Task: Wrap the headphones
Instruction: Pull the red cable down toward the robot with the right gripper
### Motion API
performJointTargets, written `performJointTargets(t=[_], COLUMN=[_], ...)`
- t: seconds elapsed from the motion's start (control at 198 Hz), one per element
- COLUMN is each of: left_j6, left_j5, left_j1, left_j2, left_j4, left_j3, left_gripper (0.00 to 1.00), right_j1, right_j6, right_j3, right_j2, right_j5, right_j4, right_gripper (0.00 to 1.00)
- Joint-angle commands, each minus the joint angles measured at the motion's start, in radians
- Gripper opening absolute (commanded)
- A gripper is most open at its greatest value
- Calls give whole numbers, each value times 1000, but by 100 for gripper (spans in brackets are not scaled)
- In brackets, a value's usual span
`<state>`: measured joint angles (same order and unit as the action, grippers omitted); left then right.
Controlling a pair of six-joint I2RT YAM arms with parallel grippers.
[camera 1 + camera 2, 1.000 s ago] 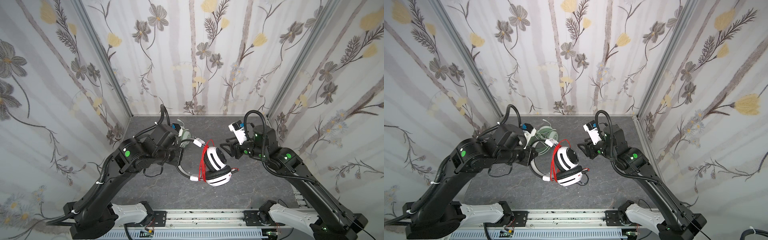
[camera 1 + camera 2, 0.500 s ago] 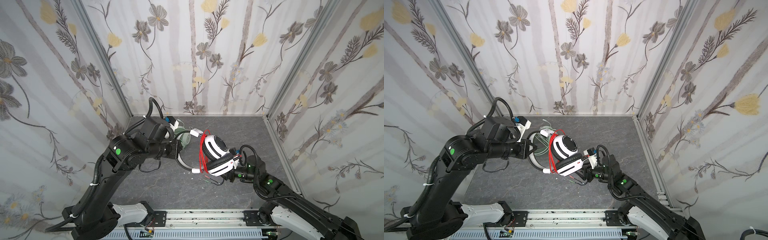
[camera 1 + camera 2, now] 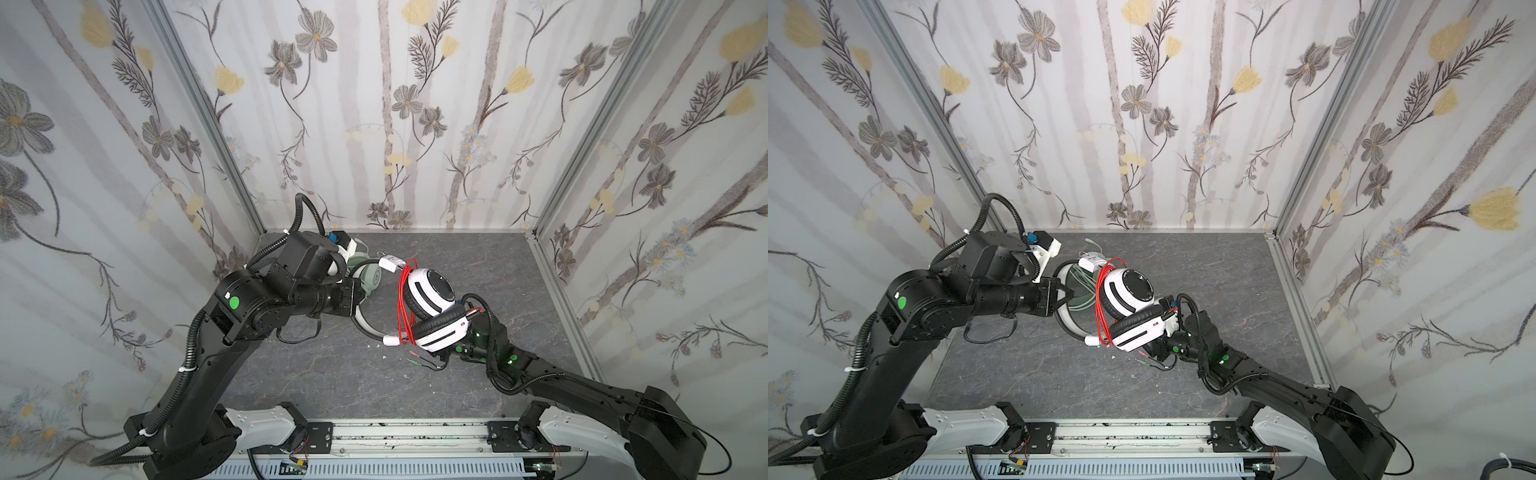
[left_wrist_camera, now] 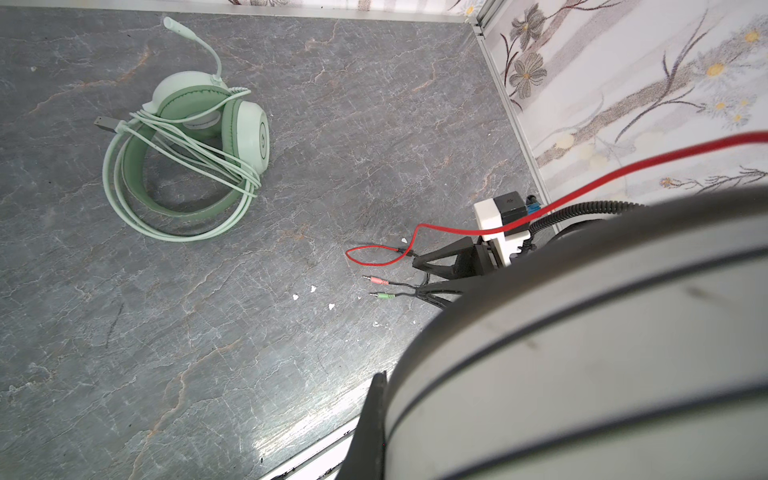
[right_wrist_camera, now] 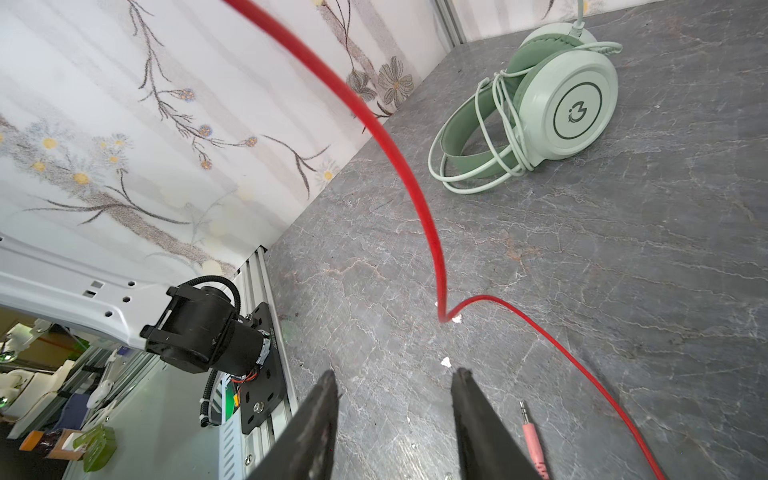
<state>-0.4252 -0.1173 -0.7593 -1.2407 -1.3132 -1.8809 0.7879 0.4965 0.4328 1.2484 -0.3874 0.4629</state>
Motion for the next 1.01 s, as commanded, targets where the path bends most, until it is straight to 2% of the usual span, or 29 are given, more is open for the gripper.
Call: performJointTargets(t=[0.0,0.227,0.303,0.368,0.494,0.626,0.701,0.812,1.004], left_j6=[-12,-12,-10,-8,-12,-31,-40,-53,-82], left_j5=[-32,-40,-41,-39,-32,11,31,33,81], left_j1=[3,5,7,8,14,24,38,65,90], left_j2=[1,-2,-2,-1,2,9,16,15,17], left_j4=[54,51,46,42,37,38,43,54,87], left_j3=[-6,-7,-10,-13,-12,-15,-15,-22,3], left_gripper=[0,0,0,0,0,0,2,4,9], right_j1=[2,1,2,2,4,24,34,117,294], right_j6=[22,27,31,38,60,66,63,52,8], right_j3=[10,55,73,85,78,43,19,-2,58], right_j2=[35,106,128,149,172,144,102,18,-158], right_j5=[-17,-28,-31,-45,-71,-56,-25,57,293], right_j4=[124,150,157,163,192,181,145,23,-294], right_gripper=[45,43,39,32,11,0,0,0,0])
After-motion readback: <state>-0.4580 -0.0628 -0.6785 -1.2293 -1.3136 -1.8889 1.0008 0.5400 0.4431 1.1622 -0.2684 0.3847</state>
